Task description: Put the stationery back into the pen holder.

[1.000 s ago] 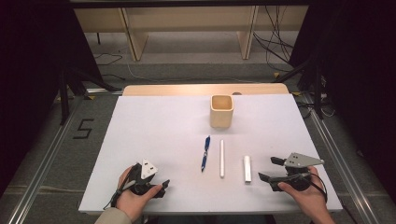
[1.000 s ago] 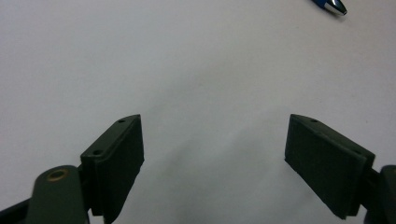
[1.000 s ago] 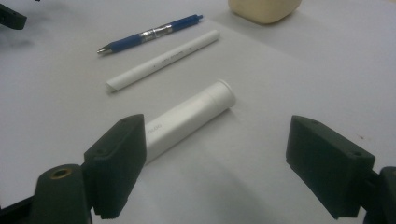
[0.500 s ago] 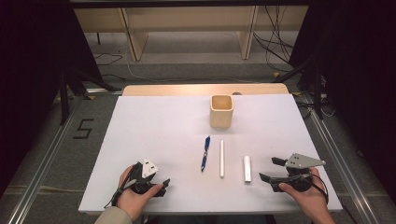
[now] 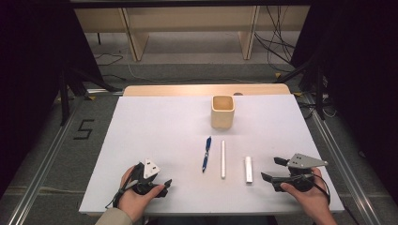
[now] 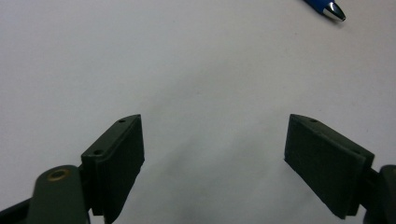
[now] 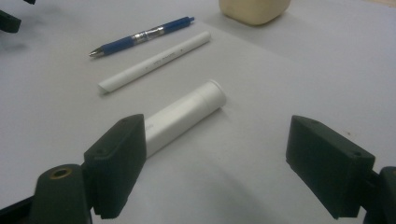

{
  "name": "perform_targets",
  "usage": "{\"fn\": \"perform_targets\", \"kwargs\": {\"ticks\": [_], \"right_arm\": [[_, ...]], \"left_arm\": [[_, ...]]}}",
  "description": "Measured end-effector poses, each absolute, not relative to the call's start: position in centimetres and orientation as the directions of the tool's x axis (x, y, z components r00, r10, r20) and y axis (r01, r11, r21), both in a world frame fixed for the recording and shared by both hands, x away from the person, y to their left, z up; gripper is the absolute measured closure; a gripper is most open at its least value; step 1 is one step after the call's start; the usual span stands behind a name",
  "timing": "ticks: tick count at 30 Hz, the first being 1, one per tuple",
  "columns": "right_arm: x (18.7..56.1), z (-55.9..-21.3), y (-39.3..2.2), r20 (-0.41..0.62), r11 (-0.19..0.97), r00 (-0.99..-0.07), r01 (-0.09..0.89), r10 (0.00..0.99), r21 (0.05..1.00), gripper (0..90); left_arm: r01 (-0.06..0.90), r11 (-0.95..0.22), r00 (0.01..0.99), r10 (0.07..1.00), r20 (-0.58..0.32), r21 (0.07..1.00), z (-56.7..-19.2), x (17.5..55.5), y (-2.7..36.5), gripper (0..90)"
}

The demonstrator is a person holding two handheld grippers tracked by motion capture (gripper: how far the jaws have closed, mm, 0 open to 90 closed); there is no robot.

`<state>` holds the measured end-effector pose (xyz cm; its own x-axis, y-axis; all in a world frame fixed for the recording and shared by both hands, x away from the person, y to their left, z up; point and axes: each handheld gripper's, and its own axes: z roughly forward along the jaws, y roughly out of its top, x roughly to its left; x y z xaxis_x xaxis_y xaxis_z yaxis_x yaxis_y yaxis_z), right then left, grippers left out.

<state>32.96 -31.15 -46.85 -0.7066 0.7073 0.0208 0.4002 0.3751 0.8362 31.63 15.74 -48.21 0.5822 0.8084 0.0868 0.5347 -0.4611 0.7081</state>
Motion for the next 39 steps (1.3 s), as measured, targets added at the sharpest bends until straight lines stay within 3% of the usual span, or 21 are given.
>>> {"fn": "perform_targets", "kwargs": {"ticks": [7, 15, 17, 18, 19, 24, 28, 30, 39], "right_arm": [[32.7, -46.7, -31.1, 0.017, 0.374, -0.707, 0.393, 0.707, 0.840, 21.6], [32.7, -46.7, -30.9, 0.009, 0.380, -0.706, 0.392, 0.708, 0.838, 30.3], [32.7, -46.6, -30.8, 0.007, 0.381, -0.714, 0.382, 0.700, 0.842, 48.8], [32.7, -46.6, -30.8, 0.007, 0.381, -0.714, 0.382, 0.700, 0.842, 48.8], [32.6, -46.5, -30.8, 0.002, 0.386, -0.725, 0.368, 0.688, 0.846, 61.9], [32.4, -46.5, -30.5, -0.018, 0.410, -0.739, 0.353, 0.673, 0.841, 76.1], [32.5, -46.5, -30.4, -0.015, 0.407, -0.731, 0.363, 0.682, 0.838, 72.2], [32.6, -46.3, -30.1, -0.008, 0.402, -0.716, 0.382, 0.698, 0.832, 61.6], [33.4, -45.6, -28.9, 0.026, 0.388, -0.700, 0.425, 0.714, 0.818, 55.0]], "left_arm": [[0.534, -0.468, 0.580, 0.809, 0.097, 0.704, -48.2, 31.6, 15.5, 20.9], [0.528, -0.468, 0.584, 0.806, 0.097, 0.708, -48.1, 31.7, 15.5, 21.0], [0.530, -0.470, 0.586, 0.805, 0.095, 0.706, -48.1, 31.7, 15.5, 21.0], [0.530, -0.469, 0.586, 0.805, 0.095, 0.706, -48.1, 31.7, 15.5, 21.0], [0.531, -0.470, 0.586, 0.805, 0.096, 0.706, -48.1, 31.7, 15.5, 21.1], [0.527, -0.471, 0.583, 0.806, 0.102, 0.708, -48.1, 31.7, 15.4, 21.3], [0.527, -0.468, 0.581, 0.808, 0.101, 0.710, -48.1, 31.7, 15.4, 21.3], [0.528, -0.468, 0.581, 0.808, 0.100, 0.709, -48.1, 31.7, 15.4, 21.3], [0.530, -0.466, 0.583, 0.807, 0.095, 0.708, -48.1, 31.7, 15.5, 21.2]]}}
